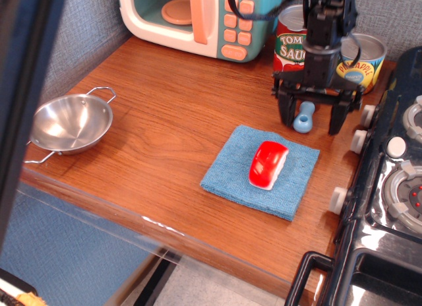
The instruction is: Move spoon to just below canned foods
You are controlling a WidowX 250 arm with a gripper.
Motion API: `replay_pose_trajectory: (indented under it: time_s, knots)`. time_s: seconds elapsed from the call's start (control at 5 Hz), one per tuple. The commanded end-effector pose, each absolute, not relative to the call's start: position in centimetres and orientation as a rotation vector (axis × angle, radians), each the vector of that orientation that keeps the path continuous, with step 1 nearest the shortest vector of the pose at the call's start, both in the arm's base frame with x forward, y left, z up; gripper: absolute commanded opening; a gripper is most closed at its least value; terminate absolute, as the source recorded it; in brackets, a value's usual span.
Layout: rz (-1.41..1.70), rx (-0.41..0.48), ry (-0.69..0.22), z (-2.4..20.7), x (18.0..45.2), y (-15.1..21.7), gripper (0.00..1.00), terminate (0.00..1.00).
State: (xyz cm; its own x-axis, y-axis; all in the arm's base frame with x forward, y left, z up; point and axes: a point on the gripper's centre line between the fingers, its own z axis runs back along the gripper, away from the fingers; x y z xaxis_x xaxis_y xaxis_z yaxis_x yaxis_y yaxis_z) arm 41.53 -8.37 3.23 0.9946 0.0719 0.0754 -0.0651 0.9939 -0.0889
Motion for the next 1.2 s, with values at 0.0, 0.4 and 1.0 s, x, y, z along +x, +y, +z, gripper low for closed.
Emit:
replay_pose_trajectory:
  time_s: [0.0,0.4,1.0]
  knots:
    - [0.102,-0.177,-0.28,14.2,39.7,-6.8,1.0,0.0]
    - [0.13,-0.078,-0.259,16.7,34.9,-2.0,1.0,0.0]
    - [0.037,-0.063,-0.208,15.2,34.4,-1.0,1.0,0.0]
